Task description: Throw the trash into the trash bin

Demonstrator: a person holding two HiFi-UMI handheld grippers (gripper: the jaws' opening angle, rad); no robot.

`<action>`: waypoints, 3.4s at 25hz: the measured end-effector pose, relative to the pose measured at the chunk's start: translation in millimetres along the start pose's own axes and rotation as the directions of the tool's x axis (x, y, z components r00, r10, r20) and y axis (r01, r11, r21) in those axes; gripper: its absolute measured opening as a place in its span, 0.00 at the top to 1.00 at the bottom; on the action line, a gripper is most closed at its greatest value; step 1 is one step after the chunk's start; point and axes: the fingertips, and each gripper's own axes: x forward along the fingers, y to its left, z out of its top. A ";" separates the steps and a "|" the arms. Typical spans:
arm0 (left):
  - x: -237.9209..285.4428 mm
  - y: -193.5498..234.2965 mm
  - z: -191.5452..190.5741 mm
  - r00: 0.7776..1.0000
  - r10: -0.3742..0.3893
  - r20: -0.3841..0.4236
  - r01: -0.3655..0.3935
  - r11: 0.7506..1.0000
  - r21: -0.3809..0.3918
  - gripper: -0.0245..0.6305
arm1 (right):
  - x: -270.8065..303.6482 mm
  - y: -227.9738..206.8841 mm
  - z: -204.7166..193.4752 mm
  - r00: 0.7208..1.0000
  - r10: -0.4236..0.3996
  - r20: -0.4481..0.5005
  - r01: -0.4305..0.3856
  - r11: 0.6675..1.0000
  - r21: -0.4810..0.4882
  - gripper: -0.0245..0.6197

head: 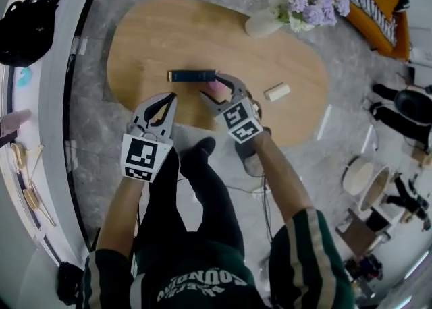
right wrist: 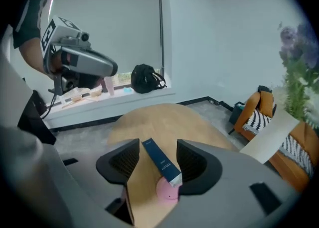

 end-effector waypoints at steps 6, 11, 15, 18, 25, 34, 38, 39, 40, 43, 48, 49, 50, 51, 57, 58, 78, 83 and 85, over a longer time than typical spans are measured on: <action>8.2 5.8 -25.2 1.000 0.003 0.011 -0.003 0.999 -0.038 0.96 | 56.9 -9.1 -47.6 0.988 0.040 -0.148 -0.063 0.985 -0.158 0.60; 17.0 16.1 -45.5 1.000 0.008 0.005 -0.008 0.999 -0.041 0.96 | 93.7 -17.3 -74.4 0.965 0.062 -0.253 -0.129 0.958 -0.257 0.59; 19.5 20.2 -62.6 1.000 0.014 -0.008 -0.014 0.999 -0.049 0.96 | 112.6 -16.7 -94.7 0.934 0.096 -0.345 -0.187 0.952 -0.241 0.59; 19.3 20.5 -71.8 1.000 0.015 -0.024 -0.016 0.999 -0.052 0.96 | 116.9 -18.4 -102.3 0.924 0.082 -0.373 -0.191 0.946 -0.264 0.59; 11.9 18.2 -68.0 0.999 0.008 -0.045 -0.010 0.999 -0.043 0.96 | 95.7 -13.9 -83.1 0.958 0.053 -0.283 -0.128 0.959 -0.253 0.69; 14.5 -23.7 -28.2 0.993 -0.108 -0.055 0.109 0.994 0.019 0.96 | 18.1 -16.4 -66.3 0.980 -0.071 -0.188 0.067 0.997 -0.027 0.69; 24.6 -50.9 -11.3 0.983 -0.176 -0.060 0.179 0.982 0.058 0.96 | -28.2 -21.6 -75.4 0.975 -0.168 -0.148 0.189 0.972 0.140 0.69; 28.8 -58.8 -7.7 0.979 -0.194 -0.062 0.198 0.978 0.070 0.96 | -41.5 -23.9 -79.0 0.970 -0.199 -0.138 0.223 0.957 0.187 0.69; 33.7 -67.1 -4.1 0.975 -0.214 -0.063 0.219 0.972 0.082 0.96 | -55.6 -27.3 -82.6 0.964 -0.235 -0.126 0.259 0.937 0.233 0.69; 51.2 -94.2 5.0 0.955 -0.287 -0.075 0.294 0.948 0.125 0.96 | -98.4 -36.1 -99.9 0.931 -0.350 -0.106 0.364 0.854 0.373 0.69; 75.0 -150.9 13.6 0.907 -0.405 -0.115 0.420 0.886 0.197 0.96 | -167.8 -33.5 -144.9 0.855 -0.503 -0.125 0.479 0.677 0.559 0.69; 79.0 -163.4 13.9 0.897 -0.424 -0.125 0.442 0.872 0.209 0.96 | -180.6 -31.1 -155.5 0.840 -0.526 -0.134 0.495 0.642 0.586 0.69; 83.1 -176.3 13.5 0.886 -0.443 -0.135 0.463 0.859 0.220 0.96 | -192.8 -28.2 -166.8 0.824 -0.548 -0.144 0.510 0.607 0.610 0.69; 87.2 -189.4 12.6 0.875 -0.461 -0.145 0.483 0.845 0.230 0.96 | -204.7 -25.0 -178.8 0.809 -0.567 -0.156 0.523 0.573 0.630 0.69; 108.3 -267.0 -0.3 0.805 -0.555 -0.209 0.593 0.755 0.279 0.96 | -273.3 -0.8 -260.1 0.682 -0.688 -0.247 0.595 0.325 0.735 0.69; 112.1 -279.5 -3.7 0.794 -0.567 -0.218 0.608 0.742 0.284 0.96 | -284.5 3.7 -276.1 0.656 -0.706 -0.268 0.601 0.274 0.750 0.69; 135.5 -443.4 -156.7 0.573 -0.709 -0.411 0.819 0.483 0.310 0.96 | -274.7 166.6 -546.8 0.526 -0.529 -0.666 0.610 -0.312 0.729 0.69; 141.3 -440.9 -194.7 0.558 -0.701 -0.444 0.830 0.463 0.312 0.96 | -227.0 173.5 -585.1 0.588 -0.443 -0.677 0.604 -0.316 0.732 0.69; 143.4 -435.6 -207.6 0.558 -0.692 -0.458 0.830 0.459 0.316 0.96 | -206.1 176.5 -598.6 0.623 -0.397 -0.674 0.607 -0.299 0.736 0.69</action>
